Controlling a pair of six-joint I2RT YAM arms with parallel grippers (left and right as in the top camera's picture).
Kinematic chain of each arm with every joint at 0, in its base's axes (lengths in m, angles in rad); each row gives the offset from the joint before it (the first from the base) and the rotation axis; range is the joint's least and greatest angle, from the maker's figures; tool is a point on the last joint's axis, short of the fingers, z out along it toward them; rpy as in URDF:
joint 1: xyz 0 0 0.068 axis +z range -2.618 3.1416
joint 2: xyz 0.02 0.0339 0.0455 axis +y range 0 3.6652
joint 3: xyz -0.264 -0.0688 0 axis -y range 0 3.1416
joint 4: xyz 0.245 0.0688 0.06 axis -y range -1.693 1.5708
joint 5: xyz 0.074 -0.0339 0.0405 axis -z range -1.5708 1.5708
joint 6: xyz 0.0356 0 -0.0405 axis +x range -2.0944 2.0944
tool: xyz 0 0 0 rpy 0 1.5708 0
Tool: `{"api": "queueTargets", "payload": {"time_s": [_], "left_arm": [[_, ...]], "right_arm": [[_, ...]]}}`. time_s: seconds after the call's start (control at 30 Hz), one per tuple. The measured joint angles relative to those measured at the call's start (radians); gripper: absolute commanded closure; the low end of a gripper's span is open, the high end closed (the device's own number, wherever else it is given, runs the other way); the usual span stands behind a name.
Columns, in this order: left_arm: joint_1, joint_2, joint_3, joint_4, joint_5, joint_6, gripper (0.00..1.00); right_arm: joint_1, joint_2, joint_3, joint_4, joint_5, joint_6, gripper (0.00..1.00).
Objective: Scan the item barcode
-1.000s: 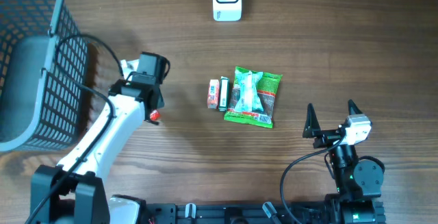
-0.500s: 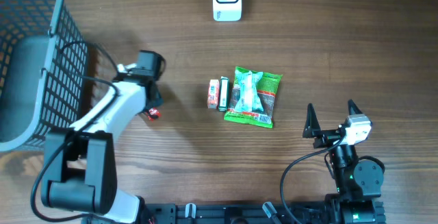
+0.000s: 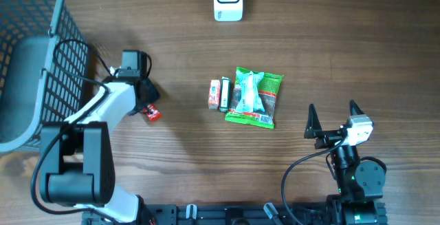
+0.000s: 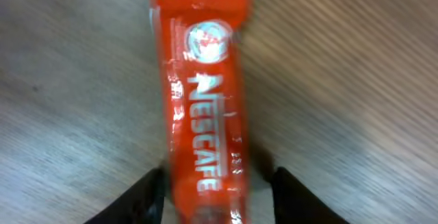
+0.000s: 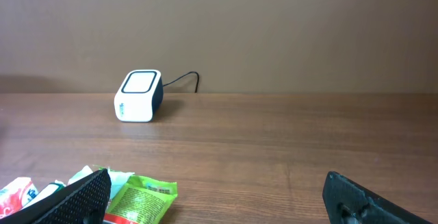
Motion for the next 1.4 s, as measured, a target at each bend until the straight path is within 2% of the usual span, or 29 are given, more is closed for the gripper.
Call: {"api": "queueTargets", "payload": {"time_s": [0.13,0.23,0.33,0.5,0.6,0.7,0.87,0.9,0.97,1.0,1.07,1.2,1.4], "left_arm": [[0.005,0.002,-0.001,-0.008,-0.01,0.003,0.96],[0.005,-0.012,0.008,-0.055,0.044,0.002,0.96],[0.006,-0.068,0.008,-0.041,0.221,0.002,0.96],[0.006,-0.156,0.028,0.161,0.727,-0.005,0.96],[0.006,-0.157,0.029,0.202,0.949,-0.009,0.96],[-0.011,-0.157,0.029,0.217,1.056,-0.009,0.96],[-0.086,-0.156,0.029,0.288,1.09,-0.01,0.96],[-0.101,-0.156,0.029,0.297,1.086,-0.01,0.89],[-0.127,-0.155,0.029,0.298,1.069,-0.011,0.41],[-0.145,-0.154,0.029,0.304,1.056,-0.01,0.33],[-0.163,-0.154,0.029,0.325,1.045,-0.019,0.0],[-0.151,-0.164,0.056,0.3,0.988,-0.04,0.0],[-0.143,-0.341,0.164,0.084,0.728,-0.029,0.0]], "right_arm": [[0.0,0.0,0.0,0.0,0.0,0.0,0.0],[0.0,0.0,0.0,0.0,0.0,0.0,0.0],[0.0,0.0,0.0,0.0,0.0,0.0,0.01],[0.0,0.0,0.0,0.0,0.0,0.0,0.0],[0.0,0.0,0.0,0.0,0.0,0.0,0.0],[0.0,0.0,0.0,0.0,0.0,0.0,0.0],[0.0,0.0,0.0,0.0,0.0,0.0,0.0],[0.0,0.0,0.0,0.0,0.0,0.0,0.0],[0.0,0.0,0.0,0.0,0.0,0.0,0.0],[0.0,0.0,0.0,0.0,0.0,0.0,0.0],[0.0,0.0,0.0,0.0,0.0,0.0,0.0],[0.0,0.0,0.0,0.0,0.0,0.0,0.0],[0.0,0.0,0.0,0.0,0.0,0.0,0.0]]}}
